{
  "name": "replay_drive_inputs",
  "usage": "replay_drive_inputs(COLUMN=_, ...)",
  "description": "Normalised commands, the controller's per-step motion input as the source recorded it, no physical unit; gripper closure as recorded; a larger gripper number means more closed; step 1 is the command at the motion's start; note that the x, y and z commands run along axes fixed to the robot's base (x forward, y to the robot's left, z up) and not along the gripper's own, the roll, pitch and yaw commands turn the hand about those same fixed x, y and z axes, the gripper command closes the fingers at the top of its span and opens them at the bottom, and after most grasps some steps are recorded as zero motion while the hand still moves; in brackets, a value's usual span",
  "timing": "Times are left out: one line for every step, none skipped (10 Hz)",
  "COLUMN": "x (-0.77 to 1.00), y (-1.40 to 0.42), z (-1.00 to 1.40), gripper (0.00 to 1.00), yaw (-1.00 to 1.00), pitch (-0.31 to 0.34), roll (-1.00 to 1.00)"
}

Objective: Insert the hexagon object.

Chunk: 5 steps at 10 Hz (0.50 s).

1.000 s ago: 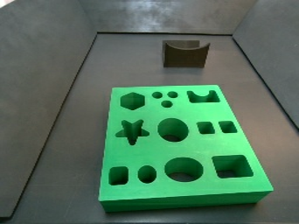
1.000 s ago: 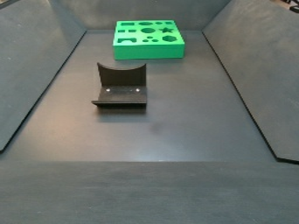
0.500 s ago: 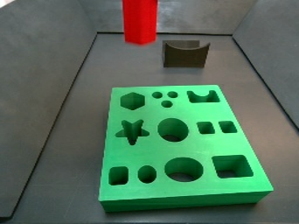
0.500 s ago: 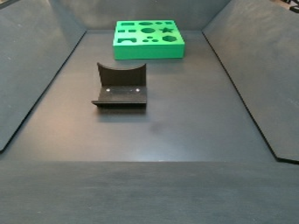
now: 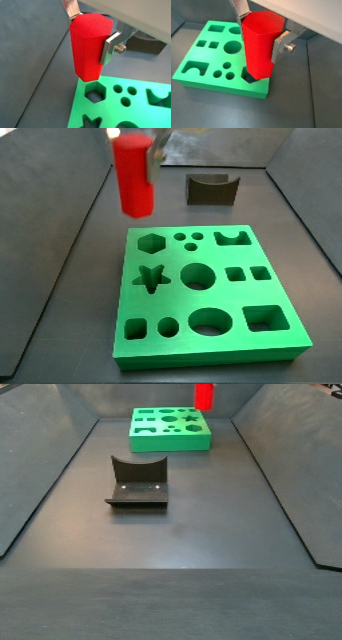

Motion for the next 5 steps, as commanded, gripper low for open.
replay_drive_inputs(x=0.23, y=-0.14, z=-0.92, gripper=1.00, yaw=0.00, pitch=-0.127, roll=0.09)
replay_drive_inputs(x=0.39, y=-0.16, z=-0.63, gripper=1.00, yaw=0.00, pitch=-0.006, roll=0.06)
replay_drive_inputs(x=0.48, y=-0.16, z=-0.55, gripper=1.00, yaw=0.00, pitch=0.090, roll=0.00)
replay_drive_inputs(x=0.32, y=-0.12, z=-0.41, gripper=1.00, yaw=0.00, pitch=0.076, roll=0.09)
replay_drive_inputs(x=0.26, y=-0.08, z=-0.36, gripper=1.00, yaw=0.01, pitch=0.096, roll=0.14)
